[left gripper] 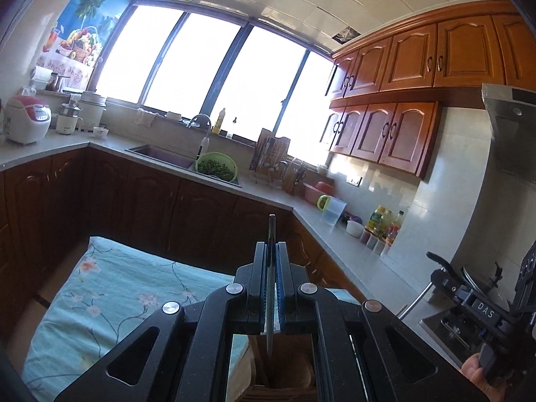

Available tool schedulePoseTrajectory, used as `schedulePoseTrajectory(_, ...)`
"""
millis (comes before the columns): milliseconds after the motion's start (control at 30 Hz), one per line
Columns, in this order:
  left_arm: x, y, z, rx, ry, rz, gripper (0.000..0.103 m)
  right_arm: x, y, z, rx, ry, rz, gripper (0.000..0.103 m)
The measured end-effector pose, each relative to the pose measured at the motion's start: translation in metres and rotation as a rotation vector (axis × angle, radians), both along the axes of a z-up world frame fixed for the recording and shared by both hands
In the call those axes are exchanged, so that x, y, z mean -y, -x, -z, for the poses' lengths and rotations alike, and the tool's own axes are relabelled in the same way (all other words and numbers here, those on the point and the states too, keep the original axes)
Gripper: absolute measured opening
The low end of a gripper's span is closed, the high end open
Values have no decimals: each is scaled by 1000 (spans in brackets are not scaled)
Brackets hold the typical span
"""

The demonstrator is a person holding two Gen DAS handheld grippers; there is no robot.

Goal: Organize utensils
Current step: 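Lower both held chopsticks upright into the wooden holder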

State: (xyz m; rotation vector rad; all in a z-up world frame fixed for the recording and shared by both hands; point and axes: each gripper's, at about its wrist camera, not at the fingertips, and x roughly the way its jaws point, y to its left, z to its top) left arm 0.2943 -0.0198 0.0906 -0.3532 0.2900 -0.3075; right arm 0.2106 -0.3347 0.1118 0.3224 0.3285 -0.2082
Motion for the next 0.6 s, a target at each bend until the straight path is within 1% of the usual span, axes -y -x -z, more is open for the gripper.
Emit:
schedulePoseTrajectory(133,16,-6,31,-37,-21,-1,3,1,-3,26,-52,-29,0,4)
schedulePoseTrajectory(333,37,-20,58,-102,-65,31,3,7,-7,51,-108,-71,-3,4)
schedulePoseTrajectory(433,40,-29,57,-112,-76,26,4,12,-6,53,-120,-82,1,5)
schedulePoseTrajectory(467,37,-29,51,-113,-72,28,4,13,-6,53,-122,-87,2,5)
schedulePoseTrajectory(600,35,-33,43,-118,-82,26,4,13,-7,50,-128,-84,-1,5)
